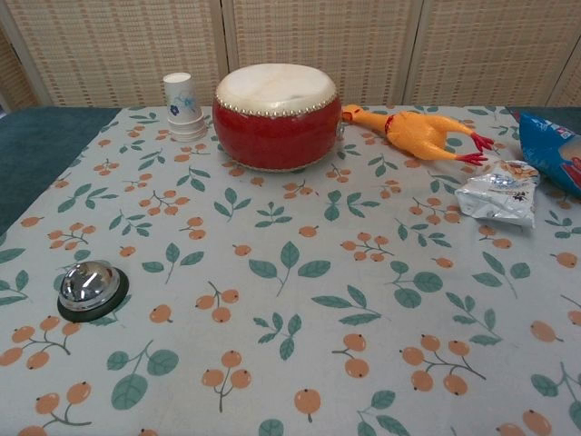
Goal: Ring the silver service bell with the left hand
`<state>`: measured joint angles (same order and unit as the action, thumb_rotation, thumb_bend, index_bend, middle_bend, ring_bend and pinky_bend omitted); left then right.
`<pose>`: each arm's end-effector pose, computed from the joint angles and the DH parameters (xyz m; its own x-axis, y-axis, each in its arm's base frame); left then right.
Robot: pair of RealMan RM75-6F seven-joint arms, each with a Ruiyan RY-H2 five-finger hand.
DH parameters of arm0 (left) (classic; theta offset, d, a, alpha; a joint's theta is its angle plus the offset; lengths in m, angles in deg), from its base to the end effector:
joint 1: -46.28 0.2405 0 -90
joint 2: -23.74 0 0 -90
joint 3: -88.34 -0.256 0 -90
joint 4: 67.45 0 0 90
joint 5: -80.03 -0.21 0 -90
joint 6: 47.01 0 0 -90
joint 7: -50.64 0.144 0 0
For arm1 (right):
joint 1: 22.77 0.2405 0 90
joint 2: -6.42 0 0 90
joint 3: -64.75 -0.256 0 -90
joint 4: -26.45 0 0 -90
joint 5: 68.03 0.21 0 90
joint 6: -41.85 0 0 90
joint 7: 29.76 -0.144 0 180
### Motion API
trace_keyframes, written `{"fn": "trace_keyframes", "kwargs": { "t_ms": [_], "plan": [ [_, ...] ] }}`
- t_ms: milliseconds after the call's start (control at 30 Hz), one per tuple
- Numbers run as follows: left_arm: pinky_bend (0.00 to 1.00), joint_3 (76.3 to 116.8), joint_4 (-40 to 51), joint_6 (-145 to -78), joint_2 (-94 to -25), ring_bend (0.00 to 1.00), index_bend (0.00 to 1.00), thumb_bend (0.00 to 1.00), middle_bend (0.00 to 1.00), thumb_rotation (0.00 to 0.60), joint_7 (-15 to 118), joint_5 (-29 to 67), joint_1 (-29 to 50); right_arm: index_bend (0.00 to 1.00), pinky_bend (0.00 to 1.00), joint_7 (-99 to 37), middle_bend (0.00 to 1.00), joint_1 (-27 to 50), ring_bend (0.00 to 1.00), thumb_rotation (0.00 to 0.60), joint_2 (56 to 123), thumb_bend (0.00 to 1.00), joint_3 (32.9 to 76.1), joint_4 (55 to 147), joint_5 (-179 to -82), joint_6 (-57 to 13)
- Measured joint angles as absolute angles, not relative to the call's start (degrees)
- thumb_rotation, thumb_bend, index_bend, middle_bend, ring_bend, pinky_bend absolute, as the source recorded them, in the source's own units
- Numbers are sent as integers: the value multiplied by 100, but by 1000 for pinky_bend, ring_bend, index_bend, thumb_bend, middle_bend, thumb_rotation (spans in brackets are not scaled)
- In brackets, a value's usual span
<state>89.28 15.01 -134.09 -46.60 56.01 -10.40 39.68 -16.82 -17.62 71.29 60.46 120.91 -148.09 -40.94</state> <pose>-0.3195 0.1853 0.1351 0.5387 -0.0281 0.8421 0.8361 -0.1054 -0.5384 -0.3151 -0.1865 0.1546 0.5373 -0.0373 0.8425 -0.8392 0.0761 0.5385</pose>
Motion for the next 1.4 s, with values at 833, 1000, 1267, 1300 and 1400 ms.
{"fn": "trace_keyframes", "kwargs": {
  "t_ms": [833,1000,1267,1300,1400],
  "plan": [
    [113,8855,1671,-12587,-5035,0,0,1000,0,600,5359,-1168,3440,62,0,-2103,0,-1948,0,600,7005,371,5983,12037,-15073,-4565],
    [89,8929,1404,-12401,-5608,0,0,1000,0,600,5382,-1260,3180,59,0,-2276,0,-1975,0,600,6952,370,5993,12053,-15127,-4573],
    [64,8877,975,-12301,-6483,0,0,1000,0,600,5329,-1367,3001,59,0,-2378,0,-1983,0,600,6885,370,6012,12098,-15136,-4502],
    [64,8854,888,-12276,-6602,0,0,1000,0,600,5302,-1382,2977,59,0,-2381,0,-1985,0,600,6883,370,6015,12098,-15144,-4503],
    [63,8801,655,-12134,-6865,0,0,1000,0,600,5221,-1376,2908,59,0,-2404,0,-1984,0,600,6877,370,6020,12093,-15159,-4491]
  ]
}}
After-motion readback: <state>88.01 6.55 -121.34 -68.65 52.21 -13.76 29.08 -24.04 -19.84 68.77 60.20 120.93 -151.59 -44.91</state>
